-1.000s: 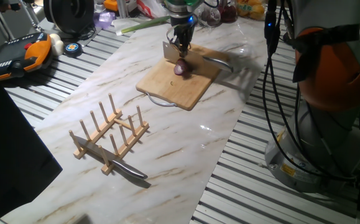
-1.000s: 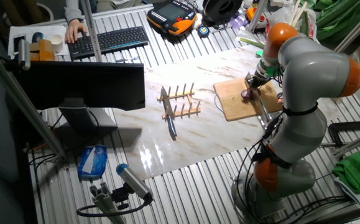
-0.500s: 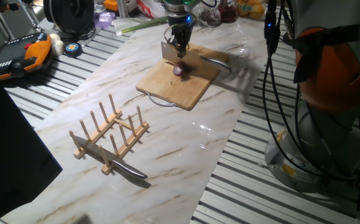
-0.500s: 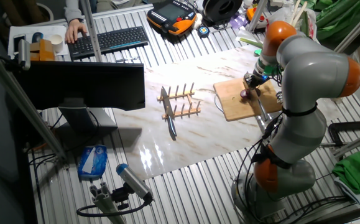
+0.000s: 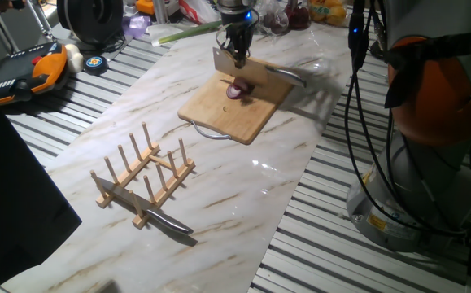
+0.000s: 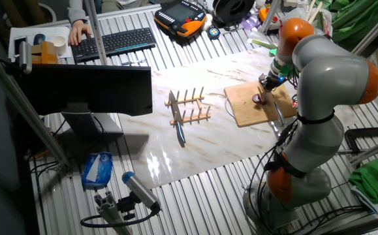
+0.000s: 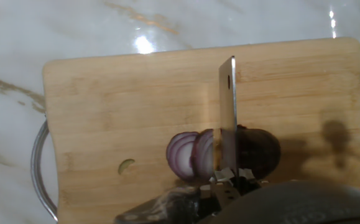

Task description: Chop the onions

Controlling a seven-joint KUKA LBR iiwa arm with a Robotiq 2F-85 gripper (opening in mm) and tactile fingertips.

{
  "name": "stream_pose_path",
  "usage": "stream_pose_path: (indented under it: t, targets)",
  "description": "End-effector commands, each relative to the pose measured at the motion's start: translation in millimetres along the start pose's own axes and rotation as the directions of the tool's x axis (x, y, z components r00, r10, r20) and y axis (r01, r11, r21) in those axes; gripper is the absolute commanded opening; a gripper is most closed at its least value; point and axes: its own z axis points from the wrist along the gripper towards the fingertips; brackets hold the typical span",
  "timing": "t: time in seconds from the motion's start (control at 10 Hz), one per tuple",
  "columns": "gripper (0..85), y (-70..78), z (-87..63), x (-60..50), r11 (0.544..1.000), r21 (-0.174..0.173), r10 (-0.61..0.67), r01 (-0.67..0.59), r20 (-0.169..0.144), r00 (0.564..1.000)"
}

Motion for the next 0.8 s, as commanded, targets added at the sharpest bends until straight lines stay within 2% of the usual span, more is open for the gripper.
stream_pose_path:
  t: [0.0,0.2,0.7]
  targets:
    - [0.7,-5.4,-2.0,-1.8,1.0,-0.005,-0.007,0.007,-0.004,1.0]
    - [0.7,-13.6,-8.1,-5.4,1.0,-0.003,-0.018,0.018,-0.013,1.0]
    - [0.7,-12.2,0.7,-4.1,1.0,0.012,-0.017,0.017,-0.006,1.0]
